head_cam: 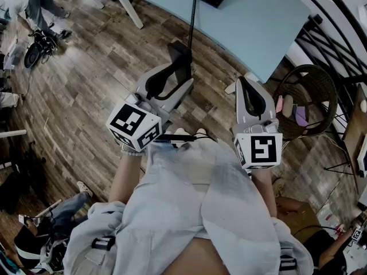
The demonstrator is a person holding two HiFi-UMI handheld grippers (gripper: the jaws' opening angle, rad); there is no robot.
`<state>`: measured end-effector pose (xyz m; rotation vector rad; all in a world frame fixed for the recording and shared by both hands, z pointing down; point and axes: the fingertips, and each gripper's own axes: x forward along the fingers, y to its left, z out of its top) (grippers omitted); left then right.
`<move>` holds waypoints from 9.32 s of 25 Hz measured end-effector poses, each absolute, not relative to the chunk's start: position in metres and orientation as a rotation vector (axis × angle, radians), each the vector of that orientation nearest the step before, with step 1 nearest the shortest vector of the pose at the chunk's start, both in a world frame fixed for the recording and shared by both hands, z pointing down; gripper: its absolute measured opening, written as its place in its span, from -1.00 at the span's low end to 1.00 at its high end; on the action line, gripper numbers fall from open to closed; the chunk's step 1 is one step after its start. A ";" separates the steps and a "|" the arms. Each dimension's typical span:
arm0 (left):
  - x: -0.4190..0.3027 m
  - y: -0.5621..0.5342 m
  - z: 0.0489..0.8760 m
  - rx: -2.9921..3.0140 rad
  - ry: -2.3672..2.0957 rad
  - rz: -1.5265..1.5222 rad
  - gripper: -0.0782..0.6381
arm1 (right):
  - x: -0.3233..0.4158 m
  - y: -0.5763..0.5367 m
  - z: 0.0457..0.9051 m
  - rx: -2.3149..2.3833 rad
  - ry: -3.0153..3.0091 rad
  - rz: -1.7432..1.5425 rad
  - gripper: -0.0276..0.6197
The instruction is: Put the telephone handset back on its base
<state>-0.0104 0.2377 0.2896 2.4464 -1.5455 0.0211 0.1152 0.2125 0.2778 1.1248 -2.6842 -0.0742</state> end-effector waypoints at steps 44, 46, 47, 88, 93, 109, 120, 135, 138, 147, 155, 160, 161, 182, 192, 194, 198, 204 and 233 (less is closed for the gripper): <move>-0.060 0.246 0.287 2.549 -1.406 0.003 -0.23 | 0.065 0.238 0.281 1.336 -2.601 -0.075 -0.90; -0.062 0.246 0.287 2.550 -1.401 -0.002 -0.23 | 0.065 0.239 0.282 1.338 -2.589 -0.074 -0.90; -0.062 0.246 0.287 2.550 -1.399 -0.004 -0.23 | 0.065 0.239 0.282 1.335 -2.582 -0.076 -0.90; -0.060 0.051 0.292 2.350 -1.637 -0.045 -0.23 | 0.067 0.005 0.292 1.048 -2.716 -0.087 -0.90; -0.056 0.032 0.292 2.315 -1.668 -0.049 -0.23 | 0.074 -0.019 0.294 1.024 -2.727 -0.083 -0.90; -0.065 -0.014 0.298 2.313 -1.695 0.006 -0.23 | 0.084 -0.052 0.300 1.058 -2.706 -0.072 -0.90; -0.080 -0.071 0.306 2.334 -1.613 0.059 -0.23 | 0.078 -0.095 0.302 1.168 -2.655 -0.039 -0.90; -0.097 -0.150 0.332 2.355 -1.465 0.168 -0.23 | 0.059 -0.151 0.318 1.248 -2.576 0.036 -0.90; -0.100 -0.163 0.338 2.358 -1.440 0.185 -0.23 | 0.055 -0.159 0.319 1.250 -2.563 0.042 -0.90; -0.101 -0.197 0.356 2.359 -1.351 0.240 -0.23 | 0.055 -0.173 0.328 1.302 -2.509 0.081 -0.90; -0.098 -0.222 0.386 2.347 -1.271 0.333 -0.23 | 0.056 -0.184 0.338 1.356 -2.459 0.115 -0.90; -0.097 -0.236 0.405 2.333 -1.219 0.382 -0.23 | 0.058 -0.190 0.345 1.387 -2.430 0.134 -0.90; -0.097 -0.239 0.409 2.328 -1.209 0.390 -0.23 | 0.058 -0.191 0.347 1.390 -2.424 0.138 -0.90; -0.093 -0.278 0.470 2.263 -1.101 0.547 -0.23 | 0.059 -0.201 0.369 1.468 -2.337 0.201 -0.90; -0.088 -0.285 0.489 2.215 -1.093 0.578 -0.23 | 0.063 -0.202 0.374 1.499 -2.310 0.226 -0.90; -0.087 -0.288 0.491 2.202 -1.089 0.574 -0.23 | 0.065 -0.203 0.375 1.512 -2.312 0.231 -0.90; -0.087 -0.291 0.494 2.178 -1.088 0.572 -0.23 | 0.064 -0.203 0.375 1.500 -2.307 0.230 -0.90; -0.086 -0.295 0.501 2.155 -1.112 0.579 -0.23 | 0.064 -0.202 0.376 1.497 -2.298 0.237 -0.90; -0.088 -0.301 0.503 2.074 -1.203 0.534 -0.23 | 0.065 -0.199 0.378 1.473 -2.302 0.221 -0.90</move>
